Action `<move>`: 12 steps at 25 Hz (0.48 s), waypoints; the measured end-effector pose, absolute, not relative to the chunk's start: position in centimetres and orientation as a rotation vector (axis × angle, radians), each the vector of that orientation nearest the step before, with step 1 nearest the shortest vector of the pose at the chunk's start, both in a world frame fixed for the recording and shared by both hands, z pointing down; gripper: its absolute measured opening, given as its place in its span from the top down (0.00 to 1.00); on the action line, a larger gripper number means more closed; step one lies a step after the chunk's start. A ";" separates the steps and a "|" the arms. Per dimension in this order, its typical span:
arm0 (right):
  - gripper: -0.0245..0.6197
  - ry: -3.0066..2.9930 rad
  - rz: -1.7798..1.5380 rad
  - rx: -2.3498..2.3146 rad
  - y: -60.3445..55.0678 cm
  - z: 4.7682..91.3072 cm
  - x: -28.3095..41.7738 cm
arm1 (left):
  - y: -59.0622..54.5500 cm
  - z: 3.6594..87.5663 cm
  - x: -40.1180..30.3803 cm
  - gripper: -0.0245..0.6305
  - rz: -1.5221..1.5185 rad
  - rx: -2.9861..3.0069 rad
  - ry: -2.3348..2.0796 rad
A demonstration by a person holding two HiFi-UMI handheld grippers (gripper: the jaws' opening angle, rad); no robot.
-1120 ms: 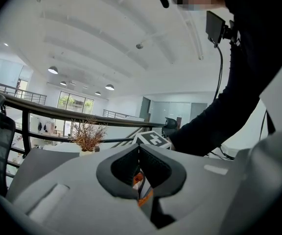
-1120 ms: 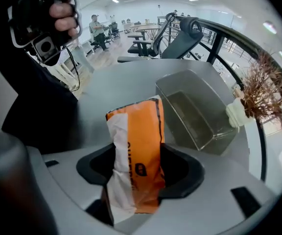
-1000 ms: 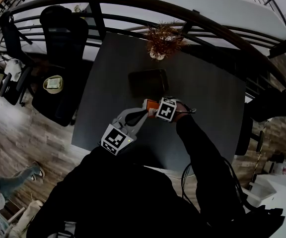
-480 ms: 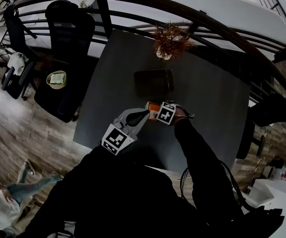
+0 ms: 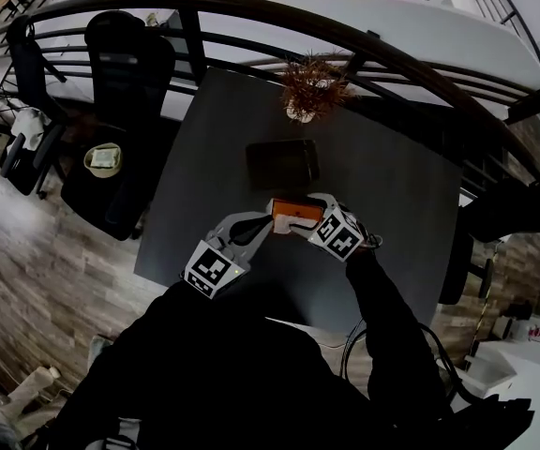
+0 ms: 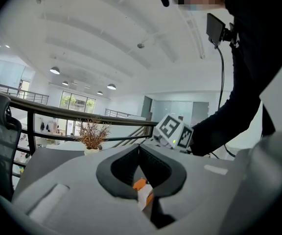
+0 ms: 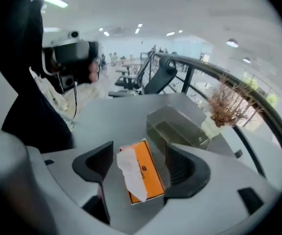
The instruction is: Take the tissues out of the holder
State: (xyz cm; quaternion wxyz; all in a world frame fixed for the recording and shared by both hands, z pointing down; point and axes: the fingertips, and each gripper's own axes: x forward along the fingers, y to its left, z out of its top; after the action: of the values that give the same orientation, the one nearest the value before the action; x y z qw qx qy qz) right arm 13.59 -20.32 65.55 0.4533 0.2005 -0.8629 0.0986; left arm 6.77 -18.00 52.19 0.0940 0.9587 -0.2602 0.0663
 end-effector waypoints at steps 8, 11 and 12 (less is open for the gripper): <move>0.45 -2.668 0.281 0.980 -16.5 51.5 12.8 | -15.7 50.1 6.6 0.95 0.172 2.858 -0.731; 0.56 -2.775 0.281 1.098 -14.5 48.8 12.5 | -14.8 48.8 6.6 0.95 0.148 2.860 -0.718; 0.65 -2.815 0.275 1.120 -13.8 48.2 12.5 | -14.6 48.5 6.6 0.95 0.141 2.860 -0.716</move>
State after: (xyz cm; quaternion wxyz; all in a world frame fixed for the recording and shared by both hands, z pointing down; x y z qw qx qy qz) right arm 12.46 -13.84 48.20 0.0495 0.3678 -0.9242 0.0902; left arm 6.64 -14.56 48.49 0.0949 0.9646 -0.2416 0.0474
